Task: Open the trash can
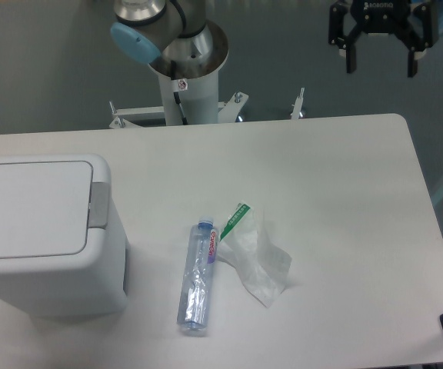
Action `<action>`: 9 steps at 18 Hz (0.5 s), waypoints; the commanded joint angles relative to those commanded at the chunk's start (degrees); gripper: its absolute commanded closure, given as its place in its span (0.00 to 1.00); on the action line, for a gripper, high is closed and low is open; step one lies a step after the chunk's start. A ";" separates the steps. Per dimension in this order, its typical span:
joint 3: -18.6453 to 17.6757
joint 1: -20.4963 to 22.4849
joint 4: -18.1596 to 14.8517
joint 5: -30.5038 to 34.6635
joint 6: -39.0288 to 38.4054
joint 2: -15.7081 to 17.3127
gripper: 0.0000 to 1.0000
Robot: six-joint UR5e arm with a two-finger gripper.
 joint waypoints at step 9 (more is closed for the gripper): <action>1.58 -4.56 0.26 0.09 -21.41 -1.49 0.00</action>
